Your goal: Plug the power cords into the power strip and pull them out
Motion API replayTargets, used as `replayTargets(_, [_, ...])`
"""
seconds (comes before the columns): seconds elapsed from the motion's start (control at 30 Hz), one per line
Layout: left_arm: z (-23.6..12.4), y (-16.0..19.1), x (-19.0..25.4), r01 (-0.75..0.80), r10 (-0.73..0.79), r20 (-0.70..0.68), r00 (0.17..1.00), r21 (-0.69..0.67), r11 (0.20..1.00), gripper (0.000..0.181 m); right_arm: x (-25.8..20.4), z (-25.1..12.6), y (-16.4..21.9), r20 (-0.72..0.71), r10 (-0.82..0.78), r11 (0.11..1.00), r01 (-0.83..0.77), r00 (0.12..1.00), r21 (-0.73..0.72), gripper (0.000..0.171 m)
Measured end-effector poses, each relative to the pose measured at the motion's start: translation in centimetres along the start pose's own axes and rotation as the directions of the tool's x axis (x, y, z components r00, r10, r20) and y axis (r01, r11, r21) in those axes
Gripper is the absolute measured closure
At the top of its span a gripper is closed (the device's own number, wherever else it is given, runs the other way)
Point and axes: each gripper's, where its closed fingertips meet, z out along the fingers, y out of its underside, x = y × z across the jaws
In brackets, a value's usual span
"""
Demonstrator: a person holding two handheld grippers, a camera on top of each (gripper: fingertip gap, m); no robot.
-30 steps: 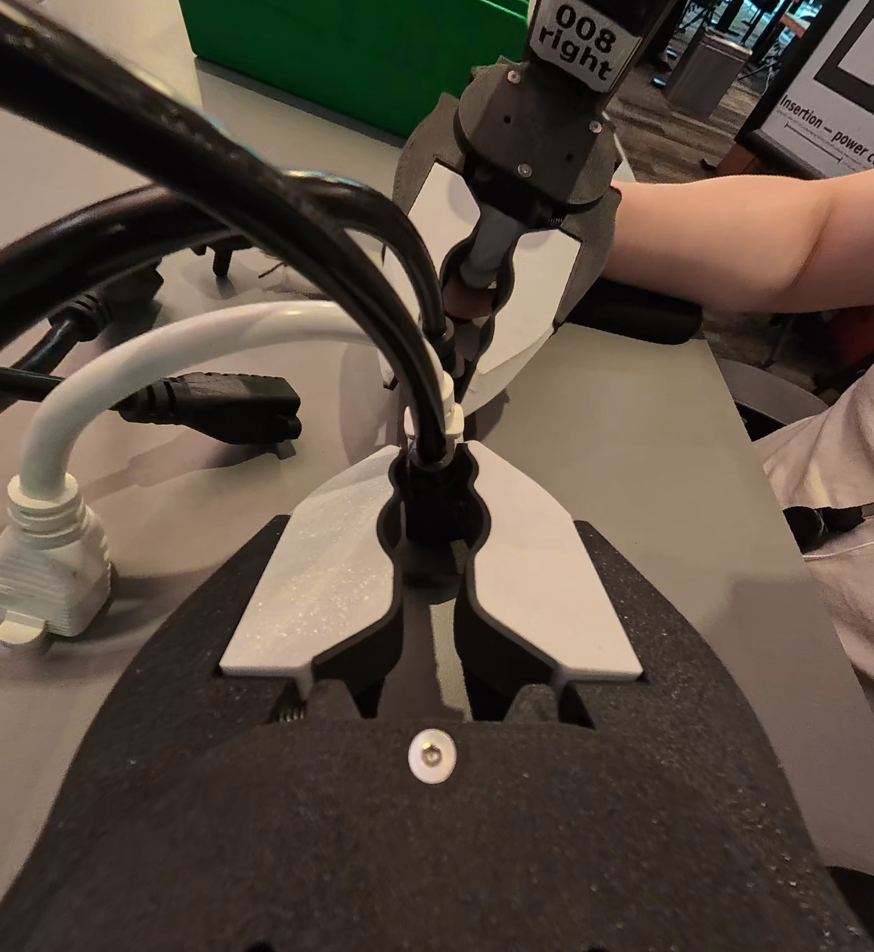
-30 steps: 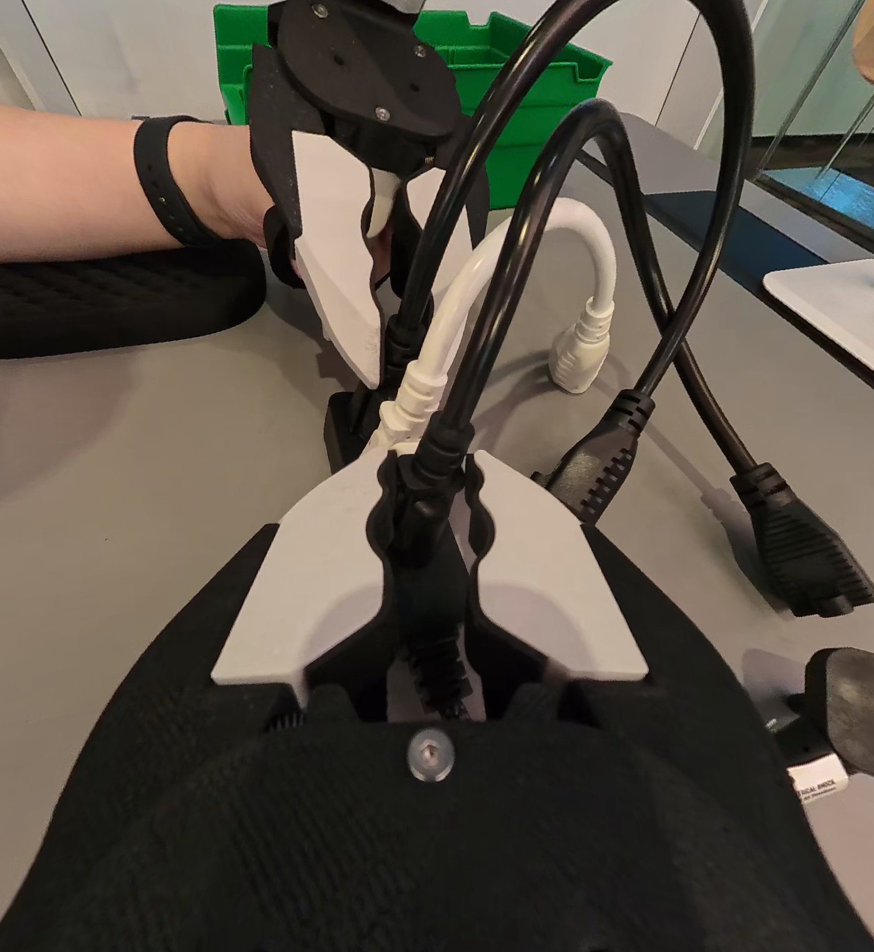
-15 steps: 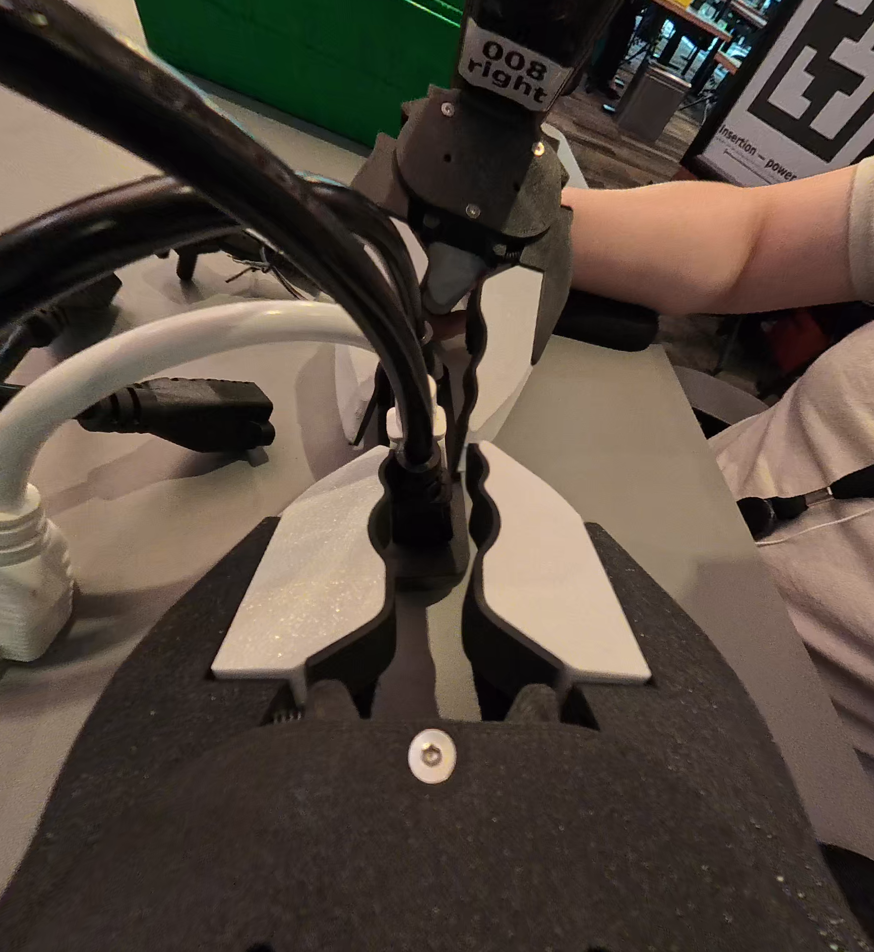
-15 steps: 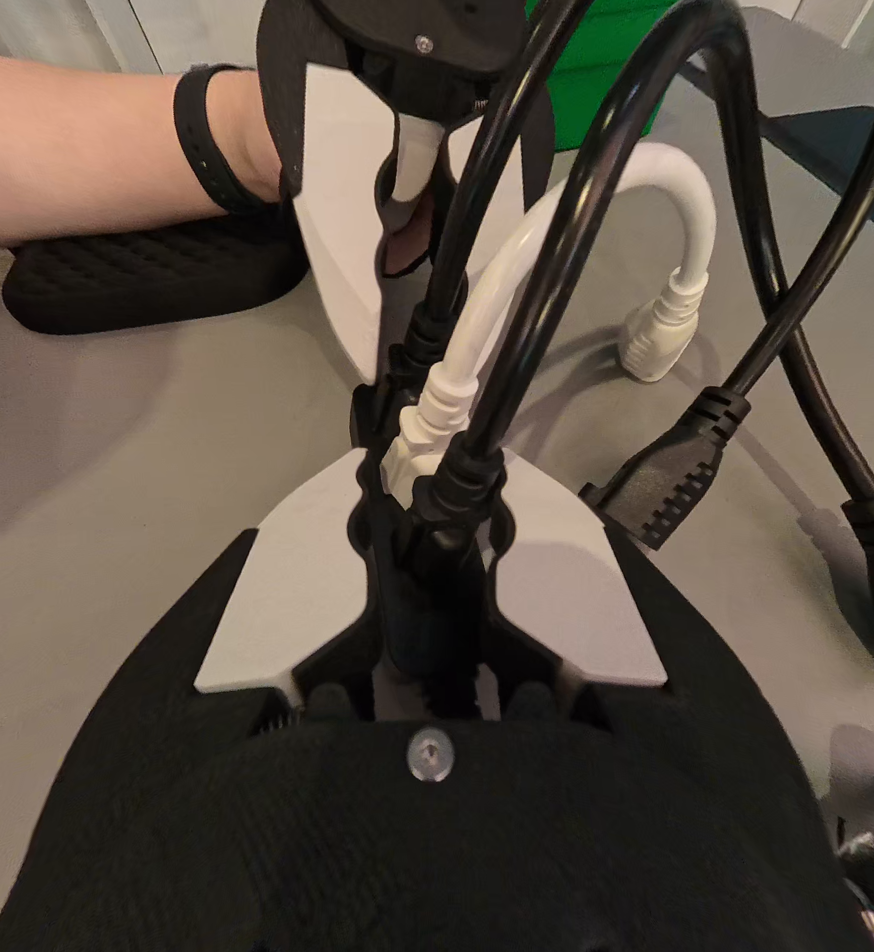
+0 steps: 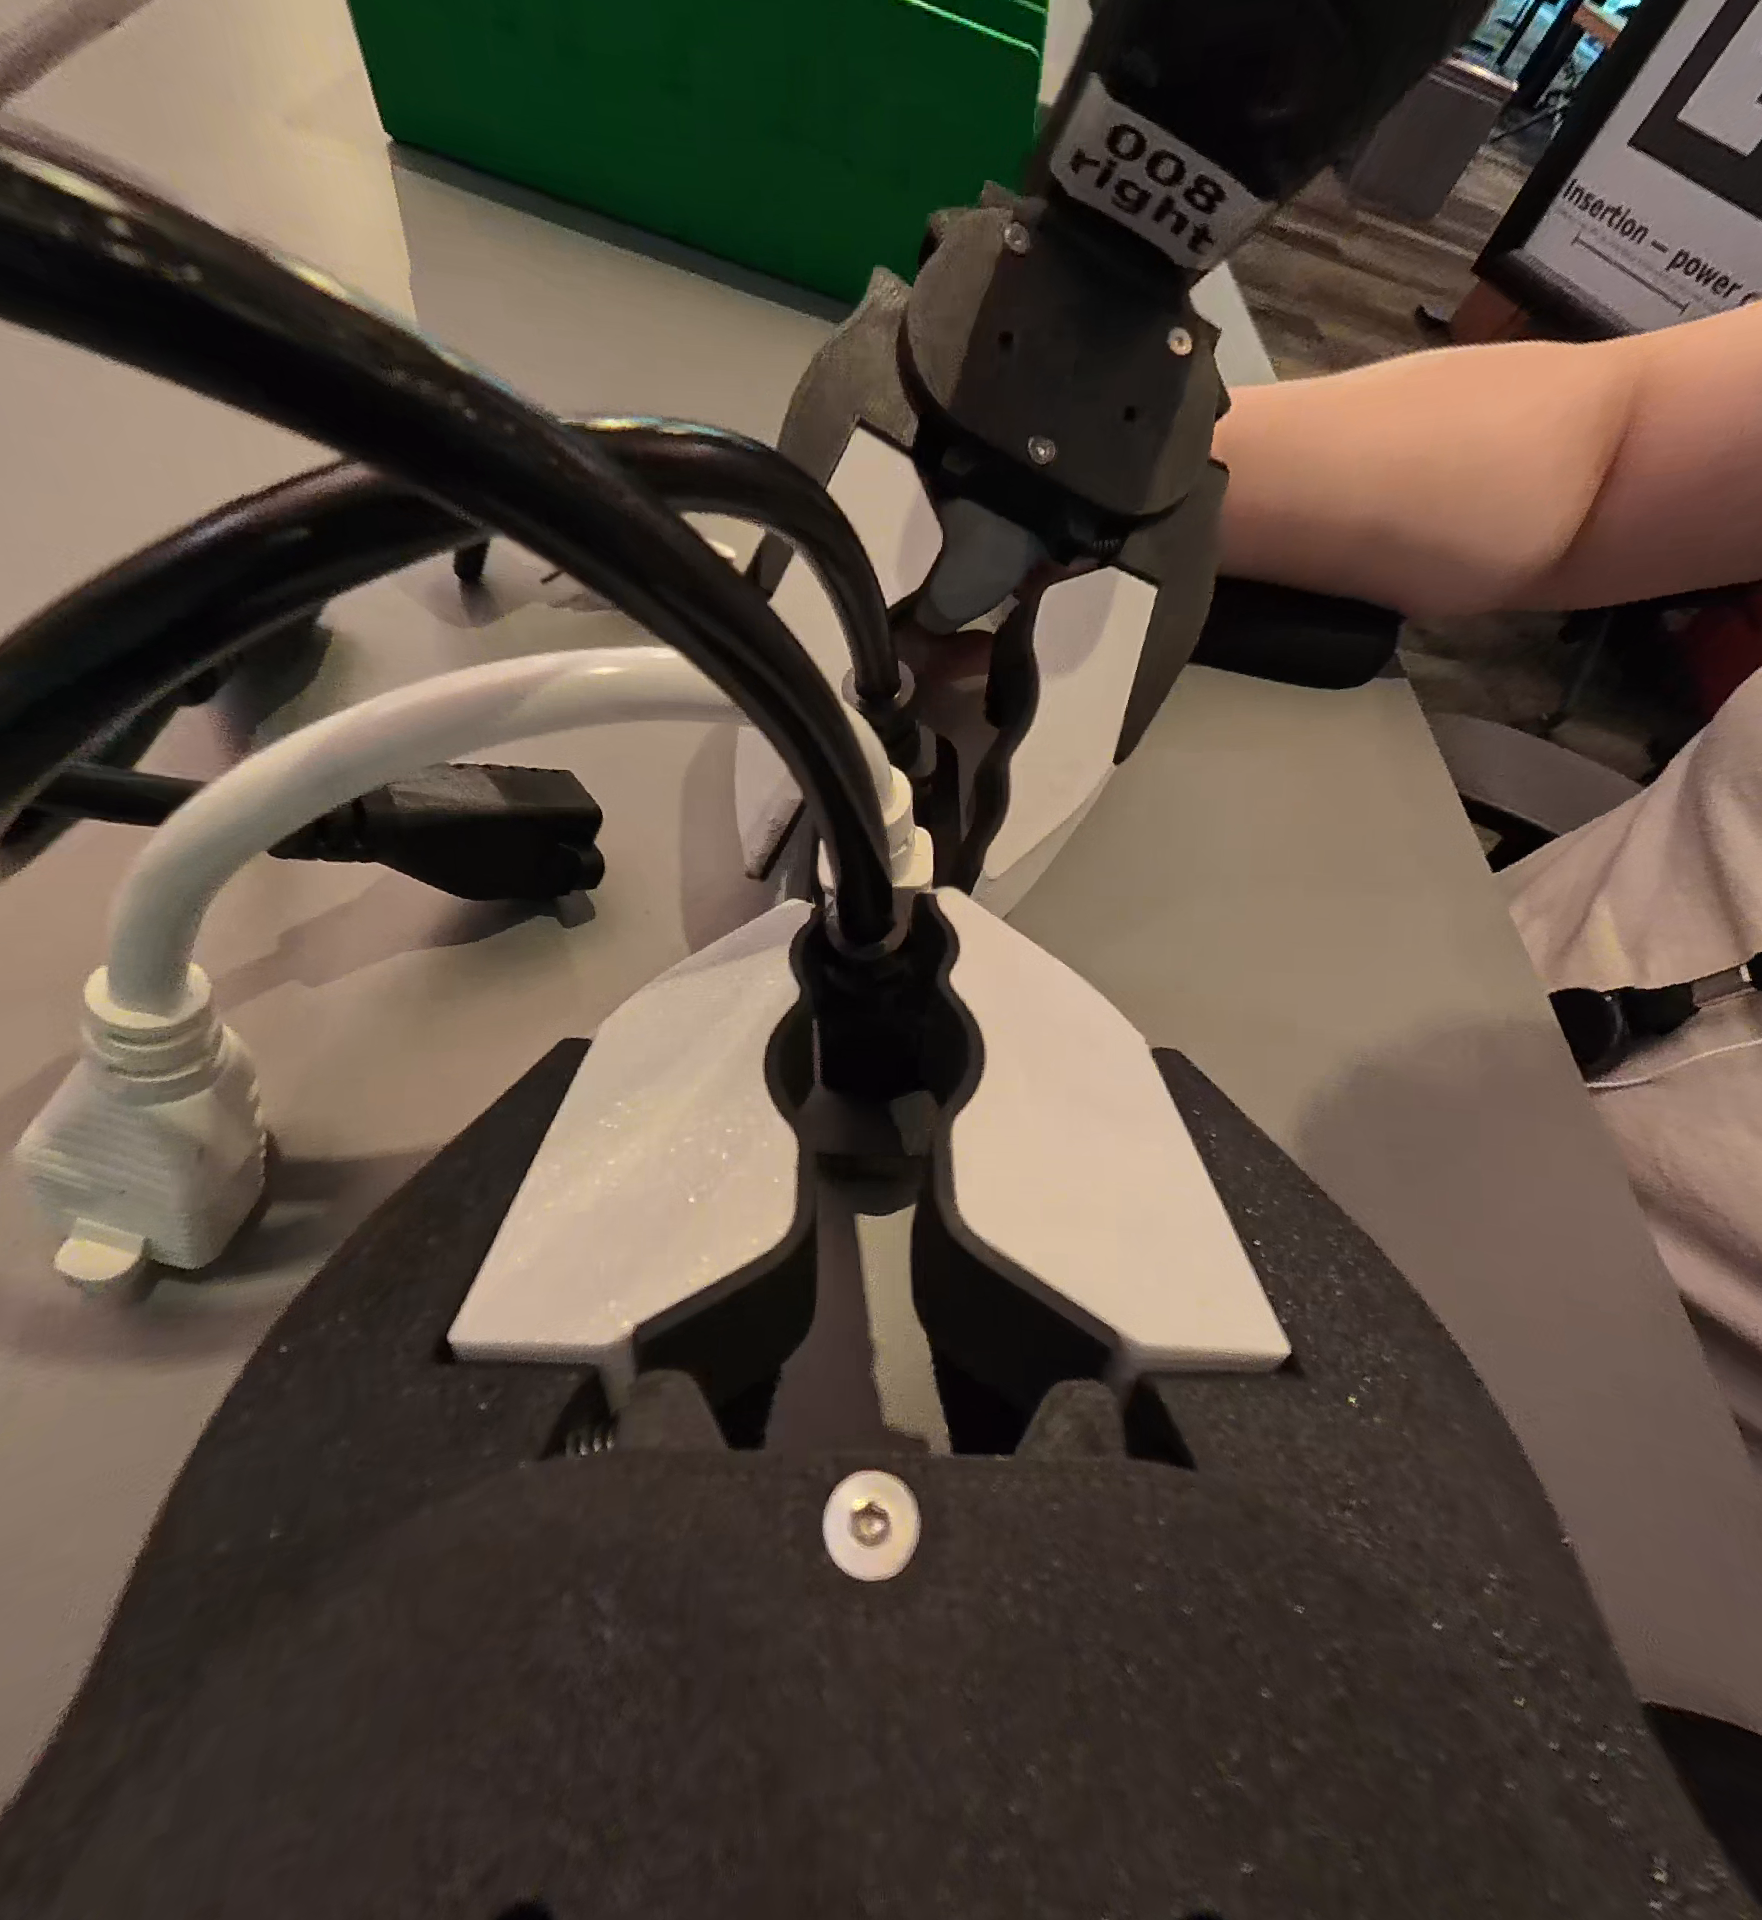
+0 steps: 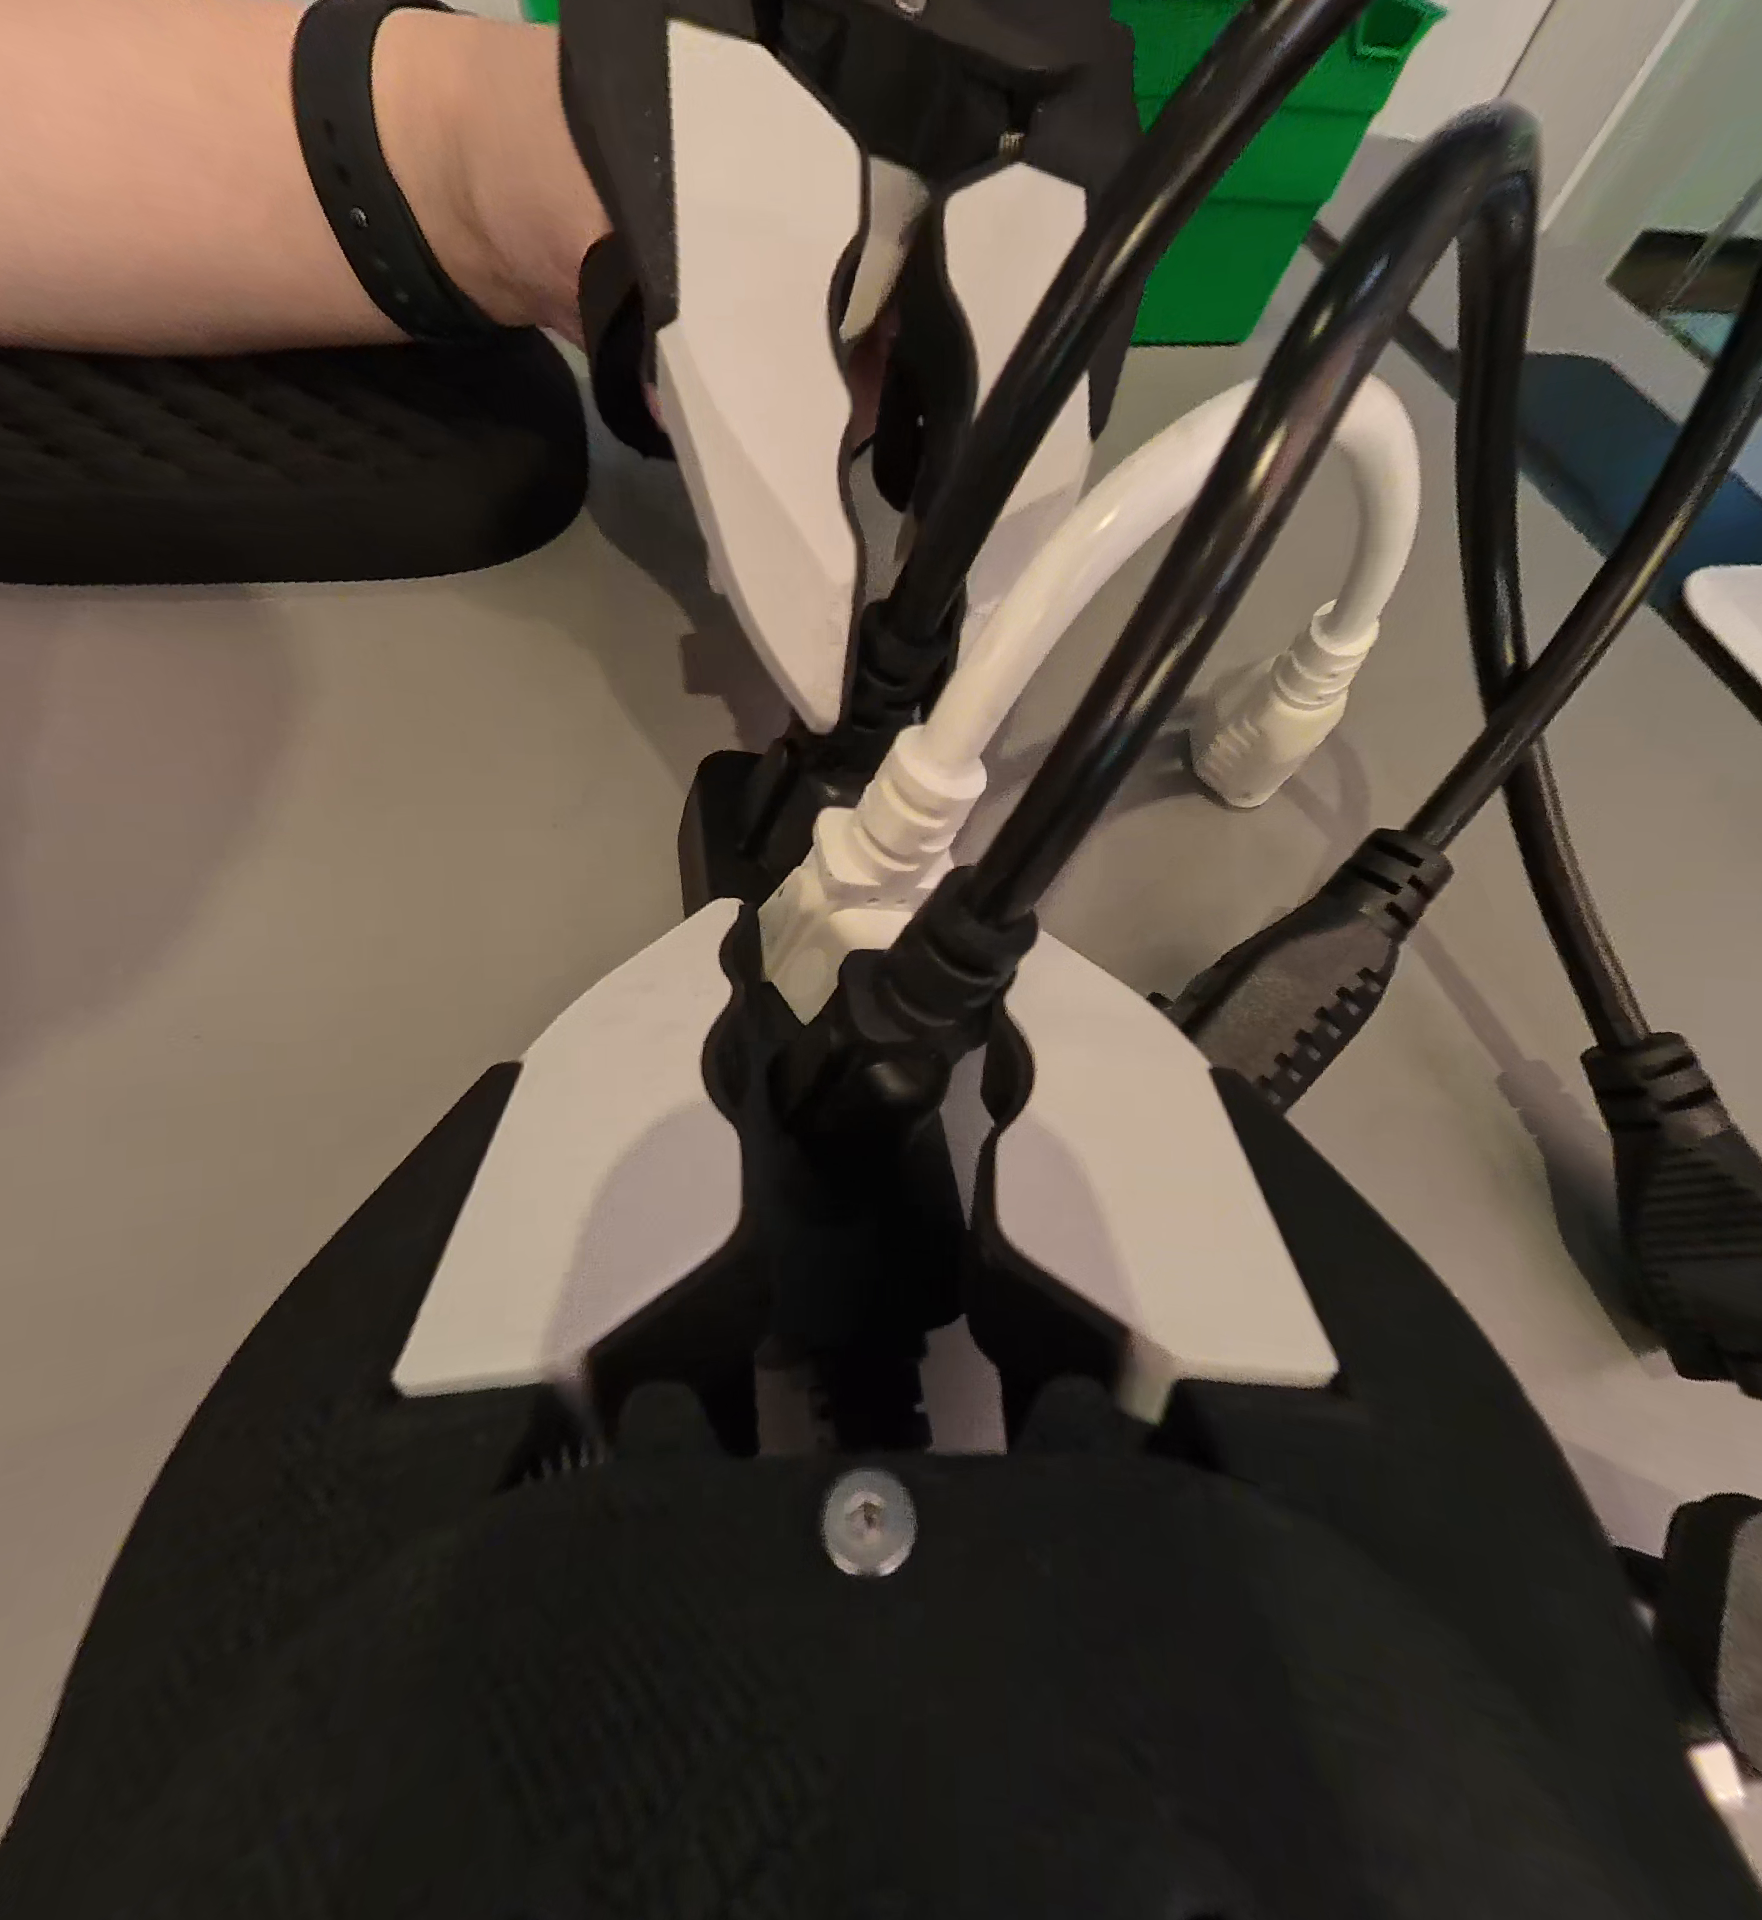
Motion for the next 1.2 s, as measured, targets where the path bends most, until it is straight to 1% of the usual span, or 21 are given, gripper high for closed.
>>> replayTargets(0.1, [0.0,0.0,0.1,0.032,-0.032,-0.005,0.999,-0.022,0.999,0.166,-0.1,-0.1,0.0,-0.026,-0.024,1.000,0.024,0.999,-0.001,0.129])
replayTargets(0.27, [0.0,0.1,0.2,0.011,-0.009,0.026,1.000,-0.047,0.999,0.166,-0.2,-0.1,0.1,-0.034,-0.032,0.999,0.032,0.999,-0.004,0.129])
replayTargets(0.4, [-0.5,0.6,0.9,0.070,-0.074,-0.038,0.997,-0.088,0.994,0.151,-0.2,-0.1,0.1,-0.048,-0.052,0.999,0.051,0.998,-0.007,0.128])
replayTargets(0.47, [-0.6,0.8,0.5,0.051,-0.051,0.001,0.999,-0.102,0.993,0.143,-0.2,-0.1,0.1,-0.052,-0.052,0.999,0.052,0.997,-0.007,0.128])
replayTargets(0.53, [-0.4,1.7,0.3,0.039,-0.035,0.030,0.999,-0.168,0.985,0.137,-0.2,-0.1,0.1,-0.054,-0.053,0.999,0.053,0.997,-0.006,0.128])
replayTargets(0.63, [0.4,3.2,-0.1,0.034,-0.014,0.075,0.997,-0.272,0.962,0.135,-0.1,-0.2,0.1,-0.061,-0.059,0.998,0.058,0.996,-0.005,0.128])
replayTargets(0.67, [0.8,3.5,-0.1,0.030,-0.008,0.076,0.997,-0.290,0.956,0.137,-0.1,-0.2,0.1,-0.063,-0.059,0.998,0.059,0.996,-0.006,0.127])
replayTargets(0.7, [1.0,3.7,-0.1,0.024,-0.002,0.073,0.997,-0.305,0.952,0.150,-0.1,-0.2,0.1,-0.065,-0.056,0.998,0.056,0.996,-0.006,0.127])
replayTargets(0.73, [1.2,3.6,0.2,0.023,-0.008,0.050,0.999,-0.306,0.952,0.155,-0.1,-0.2,0.1,-0.067,-0.048,0.999,0.048,0.997,-0.007,0.127])
replayTargets(0.83, [1.2,3.6,0.2,0.017,-0.006,0.034,0.999,-0.324,0.946,0.155,-0.2,-0.3,0.1,-0.067,-0.045,0.999,0.044,0.997,-0.005,0.127])
replayTargets(0.97, [1.2,3.6,0.2,0.017,-0.011,0.020,1.000,-0.314,0.949,0.155,-0.2,-0.3,0.0,-0.046,-0.027,1.000,0.028,0.999,0.006,0.129])
replayTargets(1.03, [1.2,3.7,0.2,0.005,-0.002,0.012,1.000,-0.320,0.947,0.155,-0.4,-0.3,0.1,-0.002,-0.001,1.000,0.001,1.000,0.006,0.128])
replayTargets(1.13, [1.7,3.8,0.5,-0.020,0.022,0.001,1.000,-0.351,0.936,0.147,-0.9,-0.2,-0.2,0.086,0.046,0.999,-0.048,0.995,0.014,0.127])
replayTargets(1.17, [1.8,3.7,0.5,-0.033,0.036,0.003,0.999,-0.357,0.934,0.149,-0.9,-0.1,-0.2,0.103,0.063,0.998,-0.064,0.993,0.012,0.128])
replayTargets(1.2, [1.8,3.6,0.3,-0.049,0.059,0.017,0.998,-0.372,0.927,0.155,-0.8,-0.1,-0.2,0.115,0.083,0.996,-0.084,0.990,0.007,0.134])
